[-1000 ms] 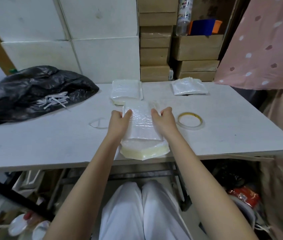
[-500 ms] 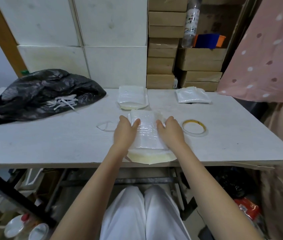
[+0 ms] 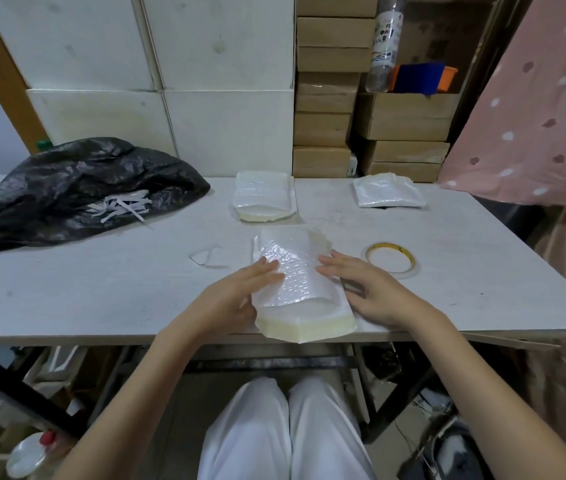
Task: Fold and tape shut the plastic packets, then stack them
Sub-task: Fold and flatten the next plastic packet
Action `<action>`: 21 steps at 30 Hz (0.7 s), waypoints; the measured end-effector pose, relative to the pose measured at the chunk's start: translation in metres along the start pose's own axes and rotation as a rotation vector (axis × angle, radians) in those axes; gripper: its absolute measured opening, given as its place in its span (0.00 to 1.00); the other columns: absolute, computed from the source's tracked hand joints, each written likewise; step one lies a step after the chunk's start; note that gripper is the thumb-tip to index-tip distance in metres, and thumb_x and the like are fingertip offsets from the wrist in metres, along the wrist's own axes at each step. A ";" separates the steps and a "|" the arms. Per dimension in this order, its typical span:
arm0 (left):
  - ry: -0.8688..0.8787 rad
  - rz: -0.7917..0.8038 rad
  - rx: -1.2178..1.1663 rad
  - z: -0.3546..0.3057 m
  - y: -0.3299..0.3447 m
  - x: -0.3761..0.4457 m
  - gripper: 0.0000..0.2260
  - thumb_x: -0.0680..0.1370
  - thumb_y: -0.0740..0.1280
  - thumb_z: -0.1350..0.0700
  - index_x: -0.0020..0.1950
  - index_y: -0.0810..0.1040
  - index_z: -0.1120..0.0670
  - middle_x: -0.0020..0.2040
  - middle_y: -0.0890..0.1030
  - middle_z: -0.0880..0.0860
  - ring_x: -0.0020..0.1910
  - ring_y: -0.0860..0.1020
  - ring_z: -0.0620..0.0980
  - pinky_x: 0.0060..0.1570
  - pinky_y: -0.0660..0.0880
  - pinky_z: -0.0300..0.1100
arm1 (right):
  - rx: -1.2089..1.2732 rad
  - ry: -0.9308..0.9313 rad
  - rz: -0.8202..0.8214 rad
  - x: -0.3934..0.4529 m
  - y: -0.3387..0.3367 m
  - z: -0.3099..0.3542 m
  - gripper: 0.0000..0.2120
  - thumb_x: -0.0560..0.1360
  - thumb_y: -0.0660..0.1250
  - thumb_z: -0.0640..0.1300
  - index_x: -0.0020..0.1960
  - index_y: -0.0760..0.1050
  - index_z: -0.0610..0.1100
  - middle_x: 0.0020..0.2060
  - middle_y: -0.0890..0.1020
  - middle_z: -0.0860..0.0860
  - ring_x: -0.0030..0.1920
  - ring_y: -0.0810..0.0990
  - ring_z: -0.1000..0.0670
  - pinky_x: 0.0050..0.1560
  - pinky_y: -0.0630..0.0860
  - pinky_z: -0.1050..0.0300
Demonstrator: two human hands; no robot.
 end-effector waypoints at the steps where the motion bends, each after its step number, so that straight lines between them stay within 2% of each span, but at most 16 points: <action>1: -0.010 0.005 -0.029 0.004 0.000 0.000 0.34 0.70 0.58 0.72 0.71 0.66 0.45 0.72 0.57 0.37 0.73 0.52 0.34 0.66 0.57 0.30 | 0.015 0.003 -0.007 0.000 0.002 0.000 0.28 0.76 0.63 0.34 0.67 0.66 0.61 0.70 0.65 0.64 0.73 0.56 0.63 0.71 0.61 0.62; 3: -0.003 -0.004 -0.106 0.010 0.000 0.000 0.33 0.70 0.59 0.71 0.69 0.68 0.44 0.73 0.60 0.39 0.73 0.54 0.35 0.68 0.56 0.32 | -0.007 -0.005 -0.037 -0.002 0.003 0.002 0.30 0.75 0.61 0.32 0.69 0.66 0.59 0.70 0.63 0.66 0.73 0.55 0.65 0.71 0.61 0.62; 6: -0.007 -0.023 -0.195 0.020 0.003 -0.001 0.28 0.73 0.67 0.65 0.67 0.69 0.40 0.72 0.64 0.40 0.73 0.57 0.36 0.71 0.58 0.36 | -0.107 -0.092 -0.116 -0.006 0.003 0.013 0.35 0.69 0.57 0.27 0.70 0.66 0.55 0.71 0.63 0.63 0.73 0.55 0.63 0.70 0.61 0.62; 8: -0.022 -0.042 -0.262 0.024 0.004 0.000 0.26 0.72 0.69 0.62 0.63 0.73 0.37 0.70 0.66 0.39 0.72 0.61 0.37 0.70 0.60 0.37 | -0.173 -0.203 -0.206 -0.007 0.000 0.023 0.31 0.68 0.61 0.27 0.66 0.73 0.49 0.69 0.69 0.57 0.73 0.62 0.57 0.68 0.64 0.61; 10: 0.007 -0.123 -0.274 0.020 -0.005 0.001 0.18 0.72 0.69 0.55 0.60 0.76 0.41 0.66 0.71 0.37 0.68 0.68 0.39 0.66 0.65 0.37 | -0.125 -0.259 -0.276 -0.006 -0.001 0.027 0.19 0.69 0.69 0.32 0.59 0.79 0.44 0.61 0.78 0.54 0.67 0.71 0.55 0.64 0.70 0.59; 12: -0.019 -0.224 -0.291 0.019 -0.015 -0.001 0.11 0.73 0.66 0.50 0.53 0.80 0.49 0.58 0.77 0.34 0.61 0.73 0.40 0.60 0.70 0.38 | 0.086 -0.169 -0.327 -0.006 -0.007 0.023 0.10 0.70 0.73 0.38 0.51 0.82 0.43 0.51 0.83 0.55 0.57 0.79 0.57 0.57 0.75 0.60; 14: -0.153 -0.293 -0.337 0.024 -0.020 0.000 0.07 0.75 0.67 0.51 0.45 0.80 0.54 0.50 0.80 0.41 0.53 0.76 0.43 0.54 0.72 0.39 | 0.375 0.044 -0.356 -0.005 -0.009 0.011 0.05 0.70 0.73 0.39 0.45 0.83 0.46 0.43 0.84 0.58 0.46 0.81 0.62 0.48 0.76 0.67; 16: -0.259 -0.359 -0.366 0.026 -0.025 0.004 0.14 0.77 0.66 0.52 0.34 0.73 0.56 0.37 0.78 0.50 0.40 0.76 0.41 0.44 0.70 0.40 | 0.525 0.197 -0.429 -0.003 -0.011 -0.002 0.04 0.71 0.73 0.40 0.42 0.82 0.48 0.38 0.83 0.59 0.39 0.80 0.66 0.44 0.74 0.72; 18: -0.327 -0.422 -0.394 0.025 -0.031 0.012 0.20 0.78 0.64 0.51 0.30 0.62 0.56 0.28 0.67 0.48 0.28 0.67 0.40 0.33 0.64 0.38 | 0.497 0.239 -0.516 0.003 -0.017 -0.005 0.02 0.72 0.72 0.42 0.41 0.81 0.47 0.36 0.82 0.58 0.38 0.79 0.64 0.43 0.74 0.71; 19: -0.359 -0.450 -0.395 0.025 -0.034 0.016 0.20 0.78 0.63 0.50 0.30 0.60 0.55 0.27 0.64 0.47 0.26 0.64 0.41 0.31 0.61 0.38 | 0.472 0.243 -0.544 0.006 -0.020 -0.004 0.05 0.72 0.71 0.44 0.39 0.80 0.44 0.34 0.80 0.56 0.36 0.78 0.60 0.42 0.73 0.66; 21: -0.427 -0.490 -0.382 0.027 -0.037 0.022 0.21 0.79 0.61 0.49 0.30 0.59 0.51 0.27 0.63 0.46 0.27 0.63 0.43 0.31 0.60 0.40 | 0.441 0.252 -0.582 0.013 -0.020 -0.004 0.18 0.73 0.69 0.47 0.36 0.72 0.33 0.30 0.72 0.48 0.34 0.70 0.53 0.37 0.67 0.58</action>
Point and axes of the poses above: each hand's wrist, its own x-axis towards the middle knuckle, its own y-axis out of the palm, z = x × y, the point moved 10 cm from there along x, towards the middle knuckle
